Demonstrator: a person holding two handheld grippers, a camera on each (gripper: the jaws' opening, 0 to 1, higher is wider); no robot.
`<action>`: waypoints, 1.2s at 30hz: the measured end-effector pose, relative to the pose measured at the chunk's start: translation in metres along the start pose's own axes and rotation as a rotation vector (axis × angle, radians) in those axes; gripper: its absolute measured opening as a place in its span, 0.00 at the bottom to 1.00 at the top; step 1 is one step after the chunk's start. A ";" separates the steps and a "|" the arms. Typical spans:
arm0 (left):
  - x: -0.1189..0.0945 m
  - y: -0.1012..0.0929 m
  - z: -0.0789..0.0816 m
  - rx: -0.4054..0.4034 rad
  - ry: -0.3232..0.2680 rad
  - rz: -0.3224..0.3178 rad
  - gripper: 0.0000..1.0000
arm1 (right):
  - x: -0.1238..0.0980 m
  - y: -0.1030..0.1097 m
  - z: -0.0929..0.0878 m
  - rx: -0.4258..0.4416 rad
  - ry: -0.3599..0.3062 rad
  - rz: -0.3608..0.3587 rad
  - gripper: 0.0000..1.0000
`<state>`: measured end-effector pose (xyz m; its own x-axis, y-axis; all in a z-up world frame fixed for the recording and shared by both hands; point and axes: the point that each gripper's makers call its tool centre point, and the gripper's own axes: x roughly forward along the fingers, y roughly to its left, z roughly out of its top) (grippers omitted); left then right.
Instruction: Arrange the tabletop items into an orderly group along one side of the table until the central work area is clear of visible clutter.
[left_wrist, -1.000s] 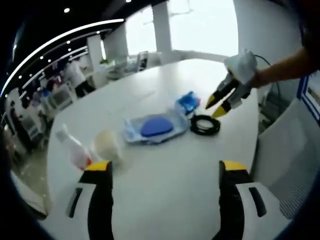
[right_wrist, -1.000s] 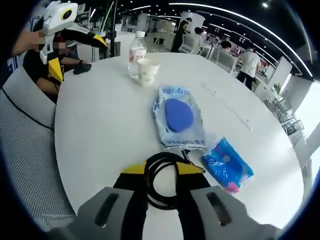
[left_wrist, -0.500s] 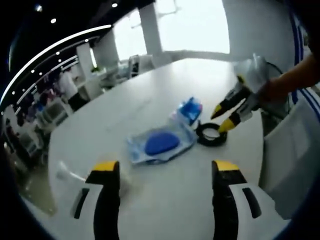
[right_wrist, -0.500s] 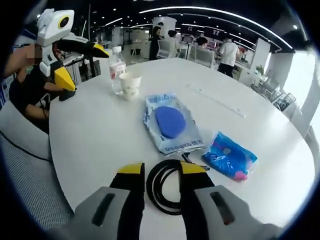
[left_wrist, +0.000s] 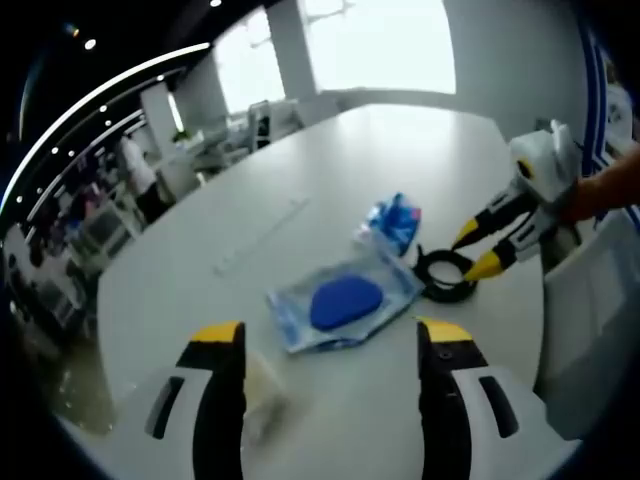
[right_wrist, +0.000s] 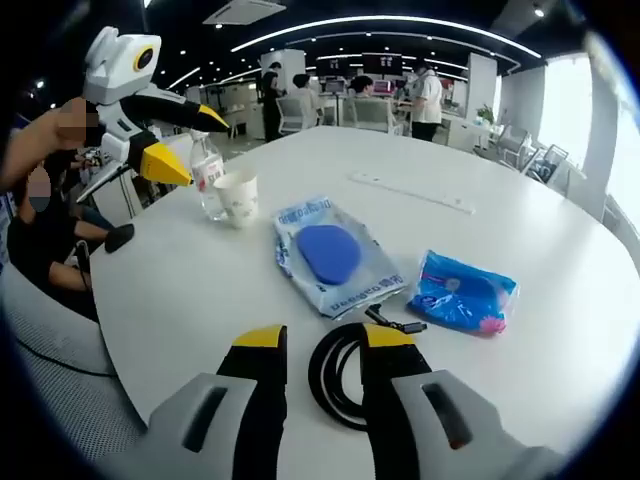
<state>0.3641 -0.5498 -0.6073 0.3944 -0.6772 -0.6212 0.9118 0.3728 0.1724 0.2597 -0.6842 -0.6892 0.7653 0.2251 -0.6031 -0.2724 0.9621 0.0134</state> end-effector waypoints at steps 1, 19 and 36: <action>0.002 0.002 0.001 0.004 0.004 0.000 0.65 | 0.000 -0.001 0.000 0.009 -0.003 -0.004 0.28; 0.056 0.042 0.006 0.015 0.118 -0.025 0.62 | 0.015 -0.007 -0.001 0.200 -0.034 -0.056 0.28; 0.107 0.051 -0.009 0.019 0.292 -0.086 0.57 | 0.036 -0.011 -0.005 0.298 -0.017 -0.082 0.25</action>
<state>0.4513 -0.5971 -0.6720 0.2688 -0.4939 -0.8270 0.9434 0.3081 0.1226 0.2868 -0.6877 -0.7152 0.7880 0.1450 -0.5983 -0.0285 0.9794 0.1999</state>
